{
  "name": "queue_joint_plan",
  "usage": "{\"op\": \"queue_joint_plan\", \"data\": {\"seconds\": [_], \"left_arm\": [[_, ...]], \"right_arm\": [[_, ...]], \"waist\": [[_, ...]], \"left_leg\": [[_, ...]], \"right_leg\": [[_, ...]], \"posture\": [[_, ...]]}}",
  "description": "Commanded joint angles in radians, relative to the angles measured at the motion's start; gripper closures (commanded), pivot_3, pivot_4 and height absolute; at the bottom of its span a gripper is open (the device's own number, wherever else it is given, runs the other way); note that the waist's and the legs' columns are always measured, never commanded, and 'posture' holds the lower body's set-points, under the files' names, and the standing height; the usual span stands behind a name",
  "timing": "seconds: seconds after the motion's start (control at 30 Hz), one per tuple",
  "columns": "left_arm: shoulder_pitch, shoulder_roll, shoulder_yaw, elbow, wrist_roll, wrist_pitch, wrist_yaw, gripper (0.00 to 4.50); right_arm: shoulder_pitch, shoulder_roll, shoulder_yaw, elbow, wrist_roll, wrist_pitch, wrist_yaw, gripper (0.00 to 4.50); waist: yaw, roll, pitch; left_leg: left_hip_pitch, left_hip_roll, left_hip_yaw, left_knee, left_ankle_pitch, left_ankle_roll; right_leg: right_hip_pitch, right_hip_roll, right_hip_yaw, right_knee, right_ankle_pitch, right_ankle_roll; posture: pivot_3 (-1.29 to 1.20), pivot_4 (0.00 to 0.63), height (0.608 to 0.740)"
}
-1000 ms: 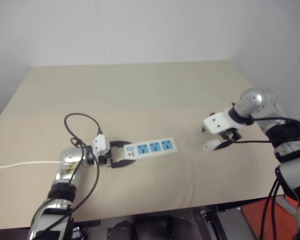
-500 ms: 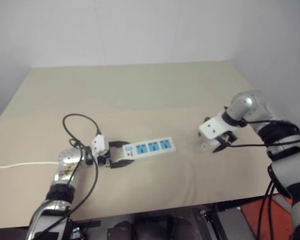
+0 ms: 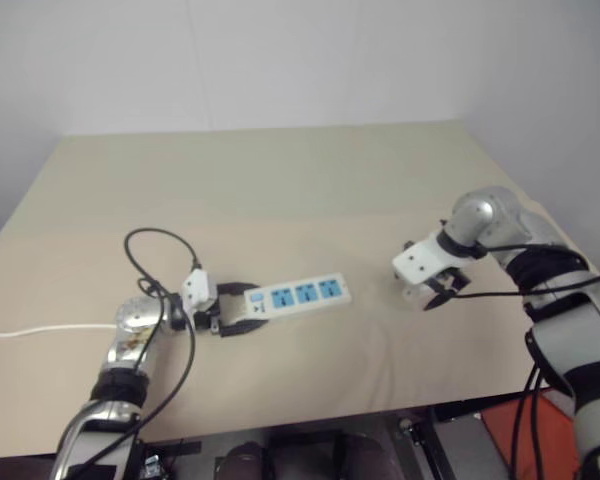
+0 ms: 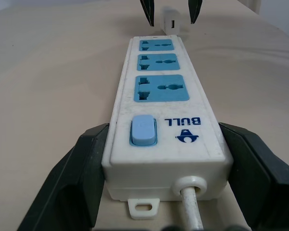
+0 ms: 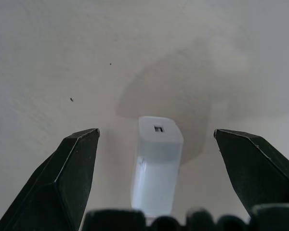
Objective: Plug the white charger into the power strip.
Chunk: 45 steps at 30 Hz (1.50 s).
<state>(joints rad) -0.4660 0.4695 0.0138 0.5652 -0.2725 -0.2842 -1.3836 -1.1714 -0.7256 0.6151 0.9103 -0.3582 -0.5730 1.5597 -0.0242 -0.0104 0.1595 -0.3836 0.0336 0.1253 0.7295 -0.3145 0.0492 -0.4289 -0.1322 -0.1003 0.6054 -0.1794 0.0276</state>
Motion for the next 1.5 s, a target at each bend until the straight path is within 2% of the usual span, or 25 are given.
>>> {"op": "queue_joint_plan", "data": {"seconds": [0.03,0.4,0.5,0.73,0.77,1.03,1.17,1.37,1.43,1.5], "left_arm": [[0.007,0.01,-0.011,-0.025,0.0,0.001,0.001,1.27],[0.029,0.015,-0.016,-0.056,-0.006,0.014,0.012,1.27],[0.028,0.016,-0.017,-0.054,-0.005,0.014,0.014,1.27],[0.025,0.02,-0.019,-0.05,-0.003,0.01,0.017,1.27],[0.025,0.021,-0.019,-0.05,-0.002,0.01,0.018,1.27],[0.023,0.02,-0.021,-0.049,-0.002,0.009,0.022,1.27],[0.016,0.021,-0.023,-0.048,-0.002,0.011,0.02,1.27],[0.015,0.032,-0.026,-0.068,-0.026,0.022,-0.023,1.27],[0.014,0.038,-0.033,-0.086,-0.034,0.027,-0.048,1.27],[0.012,0.046,-0.043,-0.099,-0.036,0.032,-0.073,1.27]], "right_arm": [[-0.025,0.004,-0.021,-0.001,-0.004,-0.006,0.027,0.0],[-0.026,0.007,-0.018,0.01,-0.037,0.001,0.014,0.0],[-0.026,0.016,-0.023,0.01,-0.033,0.012,0.018,0.88],[-0.029,0.024,-0.022,0.012,-0.055,0.016,0.005,3.25],[-0.03,0.023,-0.023,0.012,-0.057,0.015,0.005,3.39],[-0.028,0.007,-0.04,-0.05,-0.051,0.032,-0.002,3.39],[-0.014,-0.016,-0.096,-0.182,0.009,0.153,0.037,3.39],[0.054,0.019,-0.351,-0.553,0.436,0.713,0.037,3.39],[0.106,0.058,-0.454,-0.663,0.604,0.928,-0.02,3.39],[0.196,0.138,-0.561,-0.762,0.745,1.044,-0.134,3.39]], "waist": [[-0.001,0.0,0.0],[-0.001,0.0,0.0],[-0.001,0.0,0.0],[-0.002,0.0,0.0],[-0.002,0.0,0.0],[-0.002,0.001,0.0],[0.0,0.001,0.001],[0.007,0.001,0.001],[0.009,0.001,0.0],[0.013,0.0,0.0]], "left_leg": [[0.0,0.0,0.0,0.0,0.0,0.0],[0.0,0.0,0.0,0.0,0.0,0.0],[0.0,0.0,0.0,0.0,0.0,0.0],[0.0,0.0,0.0,0.0,0.0,0.0],[0.0,0.0,0.0,0.0,0.0,0.0],[0.0,0.0,0.0,0.0,0.0,0.0],[-0.001,0.0,0.0,0.0,0.0,0.0],[-0.005,0.001,-0.001,0.001,0.0,-0.001],[-0.005,0.001,-0.002,0.001,0.0,-0.001],[-0.006,0.001,-0.004,0.001,0.0,-0.001]], "right_leg": [[0.0,0.0,0.0,0.0,0.0,0.0],[-0.001,0.0,0.0,0.002,0.0,-0.001],[-0.001,0.0,0.0,0.002,0.0,-0.001],[-0.001,0.0,0.0,0.002,-0.001,-0.001],[-0.001,0.0,0.001,0.002,-0.001,-0.001],[-0.001,0.0,0.001,0.002,-0.001,-0.001],[-0.003,0.0,0.001,0.003,-0.001,-0.001],[-0.008,0.0,0.002,0.004,0.0,-0.002],[-0.008,0.0,0.002,0.005,0.0,-0.002],[-0.008,0.0,0.001,0.004,0.0,-0.002]], "posture": [[0.0,0.15,0.74],[0.0,0.15,0.74],[0.0,0.15,0.74],[0.0,0.15,0.74],[0.0,0.15,0.74],[0.0,0.15,0.74],[0.0,0.15,0.74],[0.0,0.15,0.74],[0.0,0.15,0.74],[0.0,0.15,0.74]]}}
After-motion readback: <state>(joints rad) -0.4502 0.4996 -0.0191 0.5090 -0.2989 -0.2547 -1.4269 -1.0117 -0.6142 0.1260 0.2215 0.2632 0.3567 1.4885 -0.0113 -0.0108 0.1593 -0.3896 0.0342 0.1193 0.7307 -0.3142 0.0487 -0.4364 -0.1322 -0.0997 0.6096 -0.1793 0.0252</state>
